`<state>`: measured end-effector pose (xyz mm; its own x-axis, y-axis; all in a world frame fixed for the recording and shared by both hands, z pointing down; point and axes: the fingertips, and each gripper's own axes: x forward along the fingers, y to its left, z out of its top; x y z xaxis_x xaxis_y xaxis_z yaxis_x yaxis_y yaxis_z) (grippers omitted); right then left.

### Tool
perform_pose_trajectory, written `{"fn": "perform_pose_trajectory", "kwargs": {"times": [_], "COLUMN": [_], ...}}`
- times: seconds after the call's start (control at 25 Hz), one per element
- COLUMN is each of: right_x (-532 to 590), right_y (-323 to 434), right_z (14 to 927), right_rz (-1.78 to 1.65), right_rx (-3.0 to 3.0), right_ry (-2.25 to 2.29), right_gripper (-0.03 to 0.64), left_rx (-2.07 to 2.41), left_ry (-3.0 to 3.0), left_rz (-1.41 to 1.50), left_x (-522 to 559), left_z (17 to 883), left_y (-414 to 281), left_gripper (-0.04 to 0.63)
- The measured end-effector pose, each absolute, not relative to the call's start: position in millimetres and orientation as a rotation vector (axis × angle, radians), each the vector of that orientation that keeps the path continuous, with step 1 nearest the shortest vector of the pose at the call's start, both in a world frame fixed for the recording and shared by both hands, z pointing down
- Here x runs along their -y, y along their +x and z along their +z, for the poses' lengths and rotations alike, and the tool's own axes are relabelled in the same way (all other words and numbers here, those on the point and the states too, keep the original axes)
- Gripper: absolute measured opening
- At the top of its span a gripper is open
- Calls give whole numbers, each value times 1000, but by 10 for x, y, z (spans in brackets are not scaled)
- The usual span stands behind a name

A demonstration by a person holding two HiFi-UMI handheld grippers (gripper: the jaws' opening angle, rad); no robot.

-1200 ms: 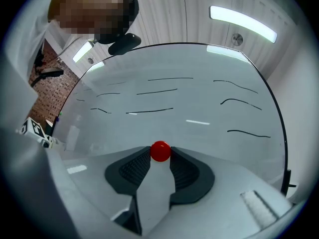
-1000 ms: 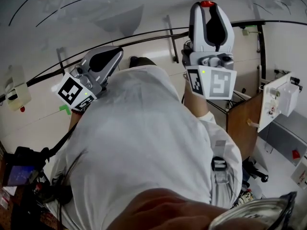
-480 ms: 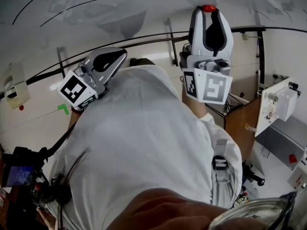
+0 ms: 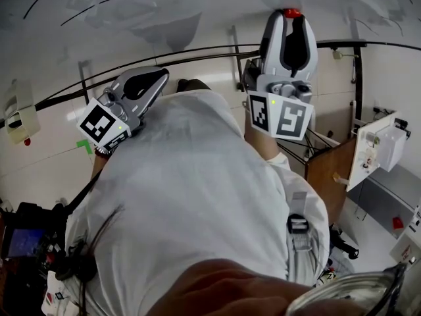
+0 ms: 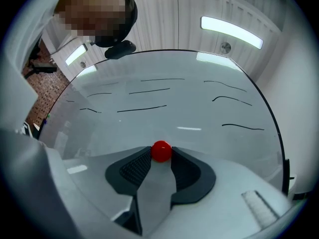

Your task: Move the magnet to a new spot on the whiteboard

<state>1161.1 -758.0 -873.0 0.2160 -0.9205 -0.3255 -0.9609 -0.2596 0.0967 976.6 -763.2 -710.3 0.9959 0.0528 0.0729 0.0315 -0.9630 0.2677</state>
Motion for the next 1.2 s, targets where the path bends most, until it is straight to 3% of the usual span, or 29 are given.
{"fn": "perform_pose_trajectory", "kwargs": {"times": [1.2], "right_x": [7549], "right_y": [11547], "right_z": [-8750], "right_rz": [620], "right_rx": [-1787], "right_ry": [-2384], "right_gripper": [133], "left_rx": [-48], "left_ry": [2810], "left_rz": [158], "left_x": [7571], "left_z": [-6994], "left_y": [9669], "left_gripper": [0]}}
